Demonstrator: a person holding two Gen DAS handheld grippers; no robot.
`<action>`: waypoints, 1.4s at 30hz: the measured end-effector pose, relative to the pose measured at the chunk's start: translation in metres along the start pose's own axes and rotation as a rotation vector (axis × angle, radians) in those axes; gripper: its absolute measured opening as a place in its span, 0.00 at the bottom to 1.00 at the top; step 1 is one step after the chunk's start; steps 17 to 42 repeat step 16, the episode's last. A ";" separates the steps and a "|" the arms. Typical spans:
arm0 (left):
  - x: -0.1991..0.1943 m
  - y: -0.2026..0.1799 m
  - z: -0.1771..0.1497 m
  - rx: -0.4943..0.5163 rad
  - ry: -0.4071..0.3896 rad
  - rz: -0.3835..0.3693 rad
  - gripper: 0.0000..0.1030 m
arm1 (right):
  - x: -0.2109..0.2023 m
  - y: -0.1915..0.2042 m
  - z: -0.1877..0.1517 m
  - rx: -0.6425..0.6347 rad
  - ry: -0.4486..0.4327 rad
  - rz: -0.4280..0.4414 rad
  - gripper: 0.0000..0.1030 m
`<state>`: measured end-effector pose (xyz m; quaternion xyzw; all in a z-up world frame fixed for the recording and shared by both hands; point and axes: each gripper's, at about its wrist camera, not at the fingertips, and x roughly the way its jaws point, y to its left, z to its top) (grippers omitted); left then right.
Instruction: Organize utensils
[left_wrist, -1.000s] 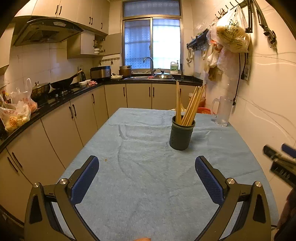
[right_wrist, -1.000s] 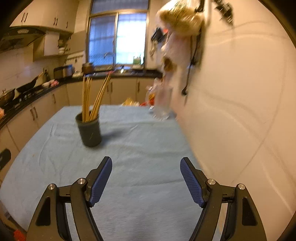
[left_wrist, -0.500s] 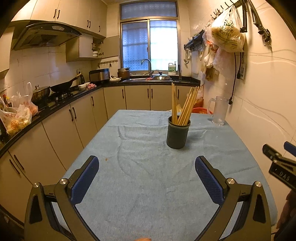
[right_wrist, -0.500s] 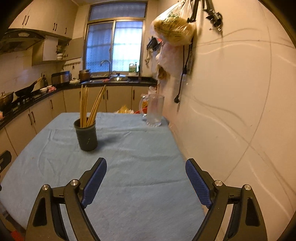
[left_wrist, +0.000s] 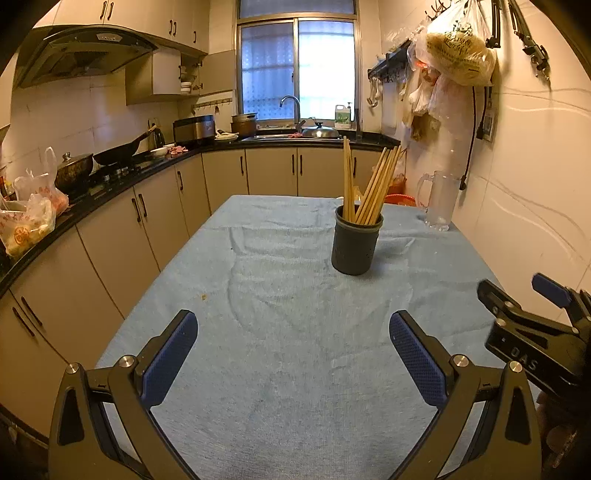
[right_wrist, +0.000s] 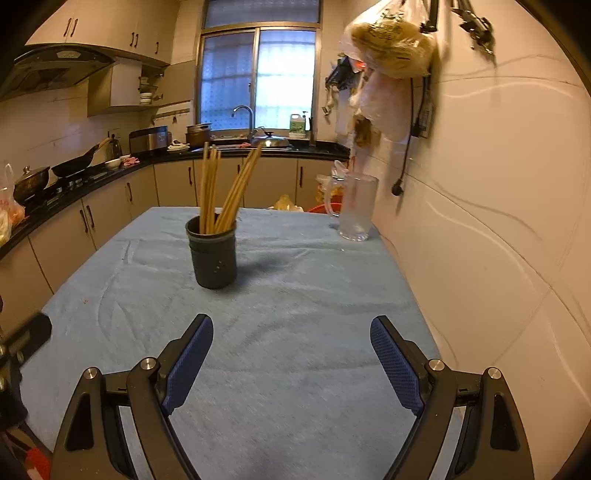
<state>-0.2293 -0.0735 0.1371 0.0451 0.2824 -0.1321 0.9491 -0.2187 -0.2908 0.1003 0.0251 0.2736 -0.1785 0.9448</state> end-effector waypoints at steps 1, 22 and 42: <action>0.002 0.000 0.000 0.000 0.003 0.002 1.00 | 0.002 0.004 0.001 0.000 -0.003 0.007 0.88; 0.030 0.006 -0.008 -0.010 0.072 -0.010 1.00 | 0.032 0.020 -0.010 0.008 0.074 0.053 0.88; 0.030 0.006 -0.008 -0.010 0.072 -0.010 1.00 | 0.032 0.020 -0.010 0.008 0.074 0.053 0.88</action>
